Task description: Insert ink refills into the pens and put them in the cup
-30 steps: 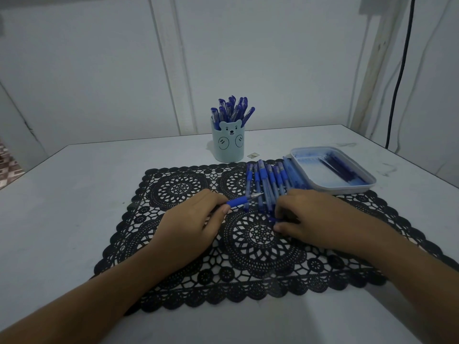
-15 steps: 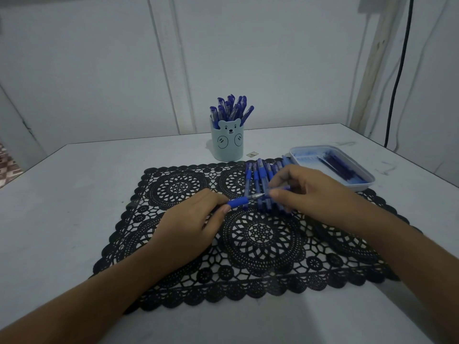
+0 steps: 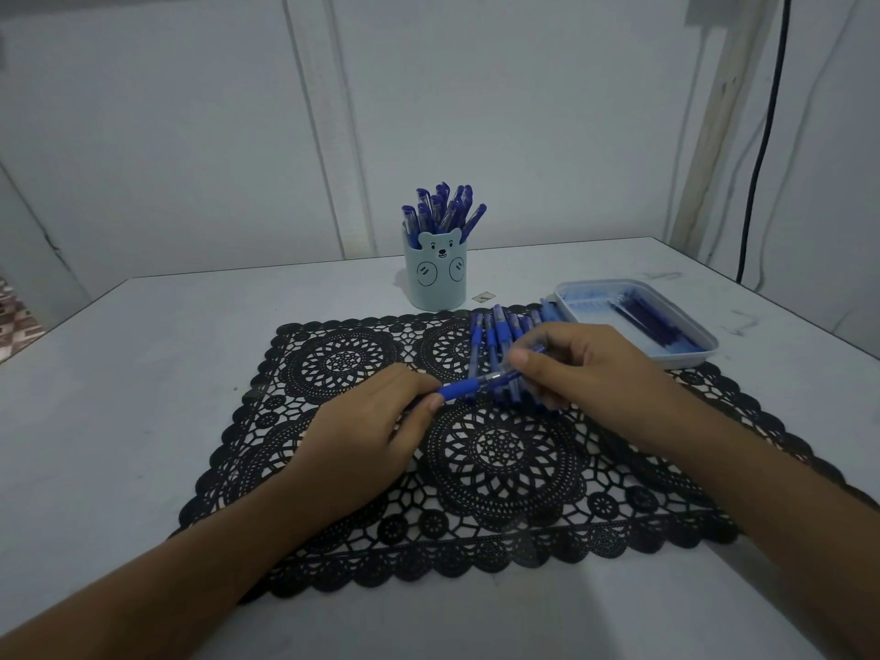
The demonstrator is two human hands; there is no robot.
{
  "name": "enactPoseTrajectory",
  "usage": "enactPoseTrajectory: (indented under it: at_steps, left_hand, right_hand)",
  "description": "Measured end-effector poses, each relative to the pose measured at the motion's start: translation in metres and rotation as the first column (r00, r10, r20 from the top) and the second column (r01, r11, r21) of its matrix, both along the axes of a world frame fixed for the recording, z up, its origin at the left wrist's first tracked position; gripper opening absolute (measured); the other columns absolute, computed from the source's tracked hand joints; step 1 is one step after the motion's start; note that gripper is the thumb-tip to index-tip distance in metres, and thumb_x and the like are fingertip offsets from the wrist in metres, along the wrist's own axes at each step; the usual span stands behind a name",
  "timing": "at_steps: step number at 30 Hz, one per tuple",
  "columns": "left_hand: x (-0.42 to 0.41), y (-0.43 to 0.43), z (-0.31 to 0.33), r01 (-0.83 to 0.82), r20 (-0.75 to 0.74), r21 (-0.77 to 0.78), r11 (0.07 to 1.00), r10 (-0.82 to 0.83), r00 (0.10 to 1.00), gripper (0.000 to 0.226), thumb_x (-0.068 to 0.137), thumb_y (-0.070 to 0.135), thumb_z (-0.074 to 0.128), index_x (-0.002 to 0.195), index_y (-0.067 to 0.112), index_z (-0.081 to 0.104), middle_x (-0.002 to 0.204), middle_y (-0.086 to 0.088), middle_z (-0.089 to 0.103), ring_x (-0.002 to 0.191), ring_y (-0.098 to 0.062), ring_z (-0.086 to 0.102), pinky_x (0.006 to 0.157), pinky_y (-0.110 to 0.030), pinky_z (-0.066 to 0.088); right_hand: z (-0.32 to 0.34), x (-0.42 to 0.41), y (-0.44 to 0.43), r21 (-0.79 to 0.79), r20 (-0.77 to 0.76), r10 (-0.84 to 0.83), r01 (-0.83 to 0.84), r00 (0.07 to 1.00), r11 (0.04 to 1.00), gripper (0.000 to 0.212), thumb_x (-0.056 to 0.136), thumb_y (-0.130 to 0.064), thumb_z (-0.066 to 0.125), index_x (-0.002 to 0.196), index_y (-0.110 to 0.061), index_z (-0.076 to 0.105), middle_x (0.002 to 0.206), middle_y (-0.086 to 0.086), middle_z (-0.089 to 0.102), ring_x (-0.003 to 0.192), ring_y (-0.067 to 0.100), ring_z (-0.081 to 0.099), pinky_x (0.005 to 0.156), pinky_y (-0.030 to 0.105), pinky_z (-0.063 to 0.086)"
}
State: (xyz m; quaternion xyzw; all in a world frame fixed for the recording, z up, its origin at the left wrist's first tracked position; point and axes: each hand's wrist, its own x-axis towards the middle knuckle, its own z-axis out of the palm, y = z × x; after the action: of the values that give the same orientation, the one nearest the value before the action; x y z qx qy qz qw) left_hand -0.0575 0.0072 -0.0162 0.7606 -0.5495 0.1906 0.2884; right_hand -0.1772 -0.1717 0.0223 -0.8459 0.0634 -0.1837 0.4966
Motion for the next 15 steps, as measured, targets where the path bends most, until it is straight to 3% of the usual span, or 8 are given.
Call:
enactPoseTrajectory:
  at_steps: [5,10,15]
  left_hand:
    - [0.002,0.000,-0.001,-0.012,-0.053,-0.005,1.000,0.012,0.999,0.033,0.090,0.040,0.035,0.098,0.021,0.061,0.076,0.021,0.049,0.072,-0.001,0.048,0.061,-0.012,0.038]
    - [0.000,0.000,0.000,0.030,-0.049,0.003,1.000,-0.030,0.998,0.029,0.090,0.036,0.037,0.097,0.020,0.060,0.074,0.023,0.045,0.070,0.003,0.047,0.062,-0.005,0.034]
    - [0.004,0.000,-0.002,0.010,-0.068,-0.011,1.000,-0.011,0.998,0.032,0.088,0.039,0.036,0.094,0.022,0.062,0.067,0.021,0.048,0.069,0.001,0.049,0.060,-0.007,0.034]
  right_hand:
    - [0.002,0.000,-0.004,-0.016,0.031,-0.093,0.094,0.995,0.995,0.016,0.089,-0.027,0.054,0.075,-0.024,0.062,0.047,-0.009,0.052,0.046,0.004,0.047,0.052,0.015,0.042]
    - [-0.005,0.002,0.007,0.066,-0.027,0.038,-0.036,0.999,0.997,0.009,0.087,-0.023,0.056,0.084,-0.020,0.064,0.058,-0.006,0.063,0.052,0.003,0.056,0.055,0.012,0.045]
    - [-0.013,0.006,0.012,0.155,0.019,0.084,-0.086,0.996,0.984,0.008,0.086,-0.017,0.057,0.087,-0.017,0.065,0.062,-0.004,0.068,0.056,0.004,0.062,0.057,0.017,0.049]
